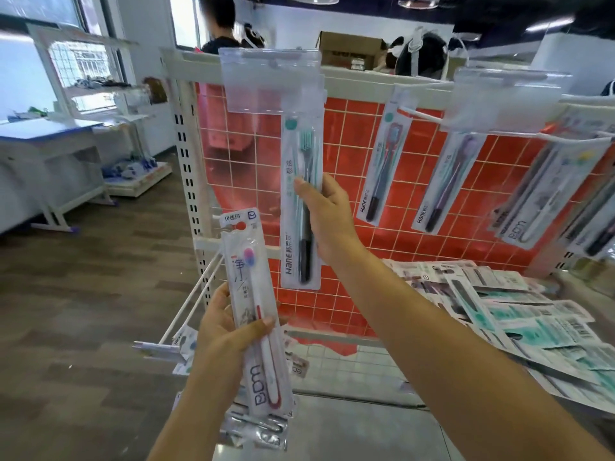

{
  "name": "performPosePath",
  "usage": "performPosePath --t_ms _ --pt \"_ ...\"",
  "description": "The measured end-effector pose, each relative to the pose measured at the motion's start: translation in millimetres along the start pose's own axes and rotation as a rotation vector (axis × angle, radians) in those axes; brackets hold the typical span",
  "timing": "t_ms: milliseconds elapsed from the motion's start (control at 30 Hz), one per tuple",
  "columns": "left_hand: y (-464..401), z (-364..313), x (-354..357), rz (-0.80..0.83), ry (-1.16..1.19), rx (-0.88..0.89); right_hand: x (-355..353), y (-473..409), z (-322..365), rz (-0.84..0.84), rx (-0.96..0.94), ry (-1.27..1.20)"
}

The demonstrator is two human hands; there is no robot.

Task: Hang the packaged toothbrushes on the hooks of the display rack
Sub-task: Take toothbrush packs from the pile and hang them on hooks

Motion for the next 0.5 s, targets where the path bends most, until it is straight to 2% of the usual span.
performPosePath --t_ms 133,400,500 --pt "-4.9 -0.1 -1.2 0.005 -0.023 0.013 0.5 -11.8 -9.1 -0.084 0.054 -0.008" --pt "-6.7 5.2 -0.5 -0.016 -0.022 -0.038 6.1 -83.9 -1.3 -0.213 0.213 0.235" --pt "-5.7 5.0 -0.2 -0.021 -0.058 -0.022 6.0 -101.5 1.5 -0.203 0.254 0.297"
Point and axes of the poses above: each hand's wrist, its own y-axis away from the middle knuckle, its own x-axis out of the palm, z = x × y, the point moved 1 cm from there along -y, towards the middle knuckle, and after that the axes turned 9 degrees about -z, right-handed, at the moved point
